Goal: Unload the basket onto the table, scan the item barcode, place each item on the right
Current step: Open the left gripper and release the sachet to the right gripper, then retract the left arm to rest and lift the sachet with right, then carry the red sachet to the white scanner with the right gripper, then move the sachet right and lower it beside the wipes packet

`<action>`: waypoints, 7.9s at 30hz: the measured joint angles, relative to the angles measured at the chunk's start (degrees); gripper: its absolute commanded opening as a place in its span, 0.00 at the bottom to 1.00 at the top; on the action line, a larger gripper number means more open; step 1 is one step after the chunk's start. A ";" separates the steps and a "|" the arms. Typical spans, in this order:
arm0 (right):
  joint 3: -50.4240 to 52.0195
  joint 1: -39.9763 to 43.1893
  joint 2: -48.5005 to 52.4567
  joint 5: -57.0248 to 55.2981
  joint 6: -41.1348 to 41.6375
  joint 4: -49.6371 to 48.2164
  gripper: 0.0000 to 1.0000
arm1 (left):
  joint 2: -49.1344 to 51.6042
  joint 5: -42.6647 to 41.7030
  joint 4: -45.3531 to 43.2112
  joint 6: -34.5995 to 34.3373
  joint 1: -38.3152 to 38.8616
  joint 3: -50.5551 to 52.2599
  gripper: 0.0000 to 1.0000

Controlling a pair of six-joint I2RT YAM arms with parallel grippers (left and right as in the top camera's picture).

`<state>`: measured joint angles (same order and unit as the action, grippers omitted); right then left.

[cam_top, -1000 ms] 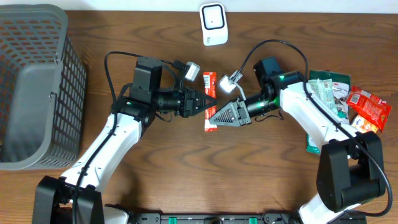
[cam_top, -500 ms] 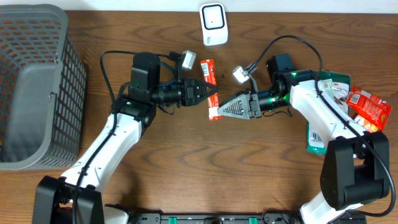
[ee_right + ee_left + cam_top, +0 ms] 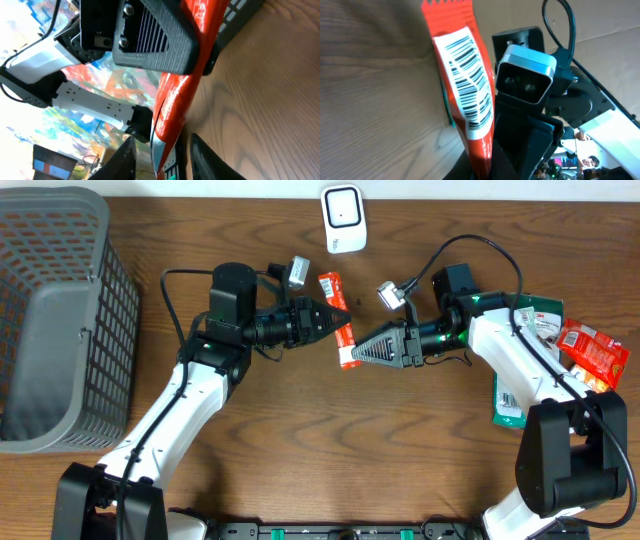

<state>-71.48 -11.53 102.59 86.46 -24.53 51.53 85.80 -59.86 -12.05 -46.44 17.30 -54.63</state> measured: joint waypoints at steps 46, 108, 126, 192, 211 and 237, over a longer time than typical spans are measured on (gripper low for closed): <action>-0.07 -2.25 0.00 -23.50 9.31 -4.68 0.01 | 0.00 6.21 0.74 7.76 -3.06 0.00 0.67; -41.40 -4.20 4.55 -94.73 -14.47 6.05 0.01 | -0.11 48.22 56.22 29.16 -11.69 -18.36 0.83; -41.48 -8.11 28.70 -107.01 -21.22 -29.16 0.01 | -0.11 48.22 56.39 29.16 -11.69 -18.36 0.84; -11.23 16.98 1.75 -92.39 25.59 17.07 0.02 | -0.09 48.24 56.39 29.16 -11.69 -18.36 0.84; -4.96 16.96 1.90 -92.52 26.49 14.86 0.99 | -0.09 48.22 56.41 29.16 -11.67 -18.36 0.84; -7.37 16.96 1.92 -92.50 26.49 13.94 0.99 | -0.09 48.22 56.41 29.16 -11.67 -18.36 0.84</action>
<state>-78.85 5.43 104.51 -6.04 1.96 65.47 85.71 -11.64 44.36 -17.28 5.63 -72.99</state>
